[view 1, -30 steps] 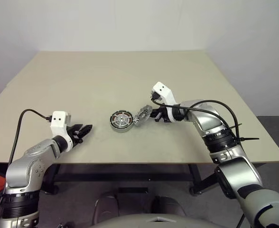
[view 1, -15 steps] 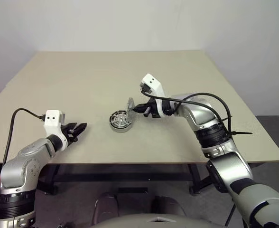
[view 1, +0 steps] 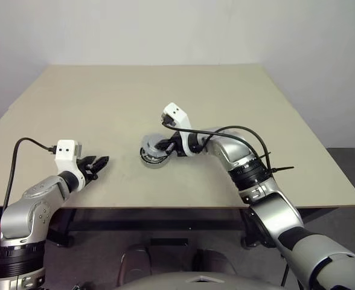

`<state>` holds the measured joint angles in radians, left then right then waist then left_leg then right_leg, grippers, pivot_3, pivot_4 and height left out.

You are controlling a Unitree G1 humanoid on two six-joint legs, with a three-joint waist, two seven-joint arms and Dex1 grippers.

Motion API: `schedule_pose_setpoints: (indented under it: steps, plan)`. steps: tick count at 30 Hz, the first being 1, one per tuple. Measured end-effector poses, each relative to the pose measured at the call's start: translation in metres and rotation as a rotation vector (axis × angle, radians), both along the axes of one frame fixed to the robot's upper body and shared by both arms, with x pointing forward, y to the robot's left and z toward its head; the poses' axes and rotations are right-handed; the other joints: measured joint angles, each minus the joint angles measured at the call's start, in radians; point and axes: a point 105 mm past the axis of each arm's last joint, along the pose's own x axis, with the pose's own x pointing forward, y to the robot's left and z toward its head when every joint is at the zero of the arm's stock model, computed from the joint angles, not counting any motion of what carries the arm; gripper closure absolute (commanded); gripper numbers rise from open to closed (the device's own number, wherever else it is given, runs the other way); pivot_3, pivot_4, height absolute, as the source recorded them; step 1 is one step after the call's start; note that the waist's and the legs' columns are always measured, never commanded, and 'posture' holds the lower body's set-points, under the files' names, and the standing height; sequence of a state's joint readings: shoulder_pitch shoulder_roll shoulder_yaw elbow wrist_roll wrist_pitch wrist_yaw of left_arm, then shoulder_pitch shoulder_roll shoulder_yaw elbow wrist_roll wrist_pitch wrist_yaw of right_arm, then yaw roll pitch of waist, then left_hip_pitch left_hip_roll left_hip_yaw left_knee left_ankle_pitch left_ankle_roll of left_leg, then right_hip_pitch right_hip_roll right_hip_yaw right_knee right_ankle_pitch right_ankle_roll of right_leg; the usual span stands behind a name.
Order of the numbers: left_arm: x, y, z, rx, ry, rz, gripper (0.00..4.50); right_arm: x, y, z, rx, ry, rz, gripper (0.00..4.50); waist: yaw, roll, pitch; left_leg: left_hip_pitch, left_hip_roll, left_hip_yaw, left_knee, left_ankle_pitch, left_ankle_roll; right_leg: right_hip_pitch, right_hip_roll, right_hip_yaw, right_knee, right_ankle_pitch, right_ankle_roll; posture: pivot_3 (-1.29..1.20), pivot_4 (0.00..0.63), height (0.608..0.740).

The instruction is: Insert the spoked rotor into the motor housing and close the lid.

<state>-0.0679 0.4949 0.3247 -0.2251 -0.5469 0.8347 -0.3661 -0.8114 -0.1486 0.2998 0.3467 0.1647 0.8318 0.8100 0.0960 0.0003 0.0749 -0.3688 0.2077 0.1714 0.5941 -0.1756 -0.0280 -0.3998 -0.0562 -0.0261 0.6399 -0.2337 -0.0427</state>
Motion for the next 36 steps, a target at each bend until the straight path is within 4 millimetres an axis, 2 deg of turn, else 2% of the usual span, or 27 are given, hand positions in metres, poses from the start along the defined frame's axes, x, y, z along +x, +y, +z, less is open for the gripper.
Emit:
schedule_pose_setpoints:
  steps: [11,16,19,23,30,36]
  plan:
    - [0.000,0.000,0.000,0.000,-0.002,0.000,1.90,0.008,-0.007,-0.004,0.008,-0.008,-0.068,4.46,0.000,0.000,0.000,0.000,0.000,0.000,0.000,0.000,0.000,0.000,0.000,0.000,0.000,0.000,0.000,0.00,0.000,0.740]
    - [0.003,-0.003,0.001,-0.001,-0.007,-0.009,1.90,0.014,-0.006,0.016,0.174,-0.011,-0.108,4.46,-0.001,0.000,0.000,0.000,0.000,0.000,0.000,0.000,0.000,0.000,0.000,0.000,0.000,0.000,0.000,0.00,0.000,0.740]
    - [0.006,-0.005,0.004,0.000,-0.015,-0.018,1.90,0.014,-0.003,0.030,0.232,-0.062,-0.062,3.86,0.000,0.000,0.000,0.000,0.000,0.000,0.000,0.000,0.000,0.000,0.000,0.000,0.000,0.000,0.000,0.00,0.000,0.740]
    - [0.007,-0.007,0.005,0.001,-0.021,-0.025,1.90,0.013,-0.002,0.038,0.257,-0.114,-0.025,2.50,-0.001,0.000,0.000,0.000,0.000,0.000,0.000,0.000,-0.001,0.000,0.000,0.000,0.000,0.001,-0.001,0.00,0.000,0.740]
    - [0.007,-0.007,0.003,0.001,-0.014,-0.030,1.90,0.020,-0.002,0.028,0.228,-0.168,-0.032,0.13,-0.001,0.000,0.000,0.000,0.000,0.000,0.000,0.000,0.000,0.000,0.000,0.000,0.000,0.000,0.000,0.00,0.000,0.740]
    - [0.007,-0.008,0.003,0.006,-0.012,-0.034,1.90,0.025,-0.003,0.008,0.190,-0.174,-0.055,0.02,-0.002,0.000,0.000,0.000,0.000,0.000,0.000,0.000,0.000,-0.001,0.000,0.000,0.000,0.002,-0.004,0.00,0.000,0.740]
